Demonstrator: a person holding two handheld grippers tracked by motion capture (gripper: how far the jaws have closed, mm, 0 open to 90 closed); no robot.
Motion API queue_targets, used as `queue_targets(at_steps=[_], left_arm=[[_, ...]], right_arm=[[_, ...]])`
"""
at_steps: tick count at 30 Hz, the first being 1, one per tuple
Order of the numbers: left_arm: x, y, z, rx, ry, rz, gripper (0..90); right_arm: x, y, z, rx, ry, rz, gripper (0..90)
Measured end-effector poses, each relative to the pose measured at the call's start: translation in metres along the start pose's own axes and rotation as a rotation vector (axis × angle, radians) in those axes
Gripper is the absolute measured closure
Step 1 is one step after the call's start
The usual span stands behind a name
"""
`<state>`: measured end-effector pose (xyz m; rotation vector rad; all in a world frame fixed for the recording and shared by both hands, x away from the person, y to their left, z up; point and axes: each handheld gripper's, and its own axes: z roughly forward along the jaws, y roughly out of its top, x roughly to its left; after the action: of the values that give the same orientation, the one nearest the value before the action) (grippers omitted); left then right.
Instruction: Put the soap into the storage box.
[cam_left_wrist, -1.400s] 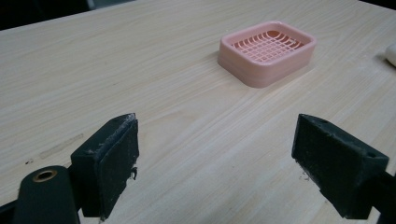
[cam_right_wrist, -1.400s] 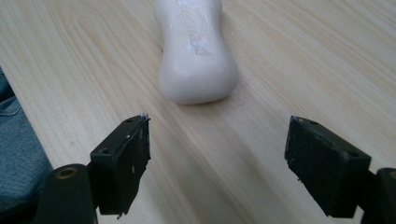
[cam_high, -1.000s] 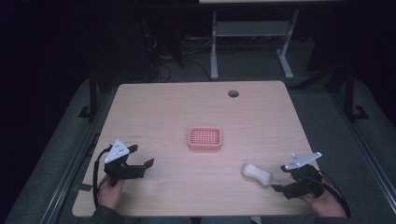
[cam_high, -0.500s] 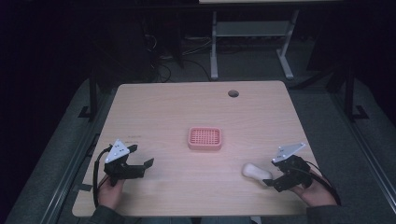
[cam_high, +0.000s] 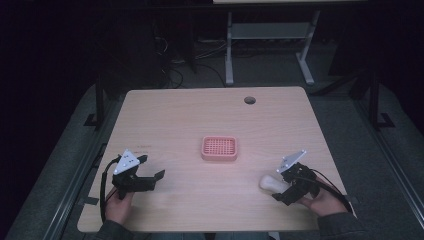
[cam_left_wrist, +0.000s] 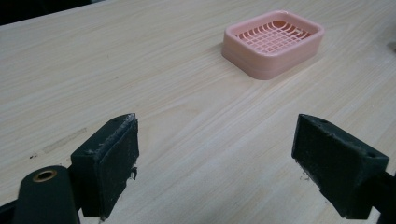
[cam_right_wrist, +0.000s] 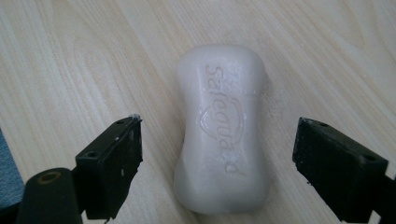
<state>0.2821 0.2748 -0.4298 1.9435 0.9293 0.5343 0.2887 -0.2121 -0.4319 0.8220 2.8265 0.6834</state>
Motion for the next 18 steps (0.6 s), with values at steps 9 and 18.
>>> queue_targets(at_steps=[9, 18], left_arm=[[0.0, 0.0, 0.001, 0.008, 0.0, 0.001, 14.6], [0.0, -0.001, 0.002, 0.007, 0.009, 0.001, 14.6]], right_arm=[[0.001, 0.009, 0.01, 0.062, -0.016, -0.041, 24.1], [-0.001, 0.016, 0.017, 0.114, -0.018, -0.068, 39.2]])
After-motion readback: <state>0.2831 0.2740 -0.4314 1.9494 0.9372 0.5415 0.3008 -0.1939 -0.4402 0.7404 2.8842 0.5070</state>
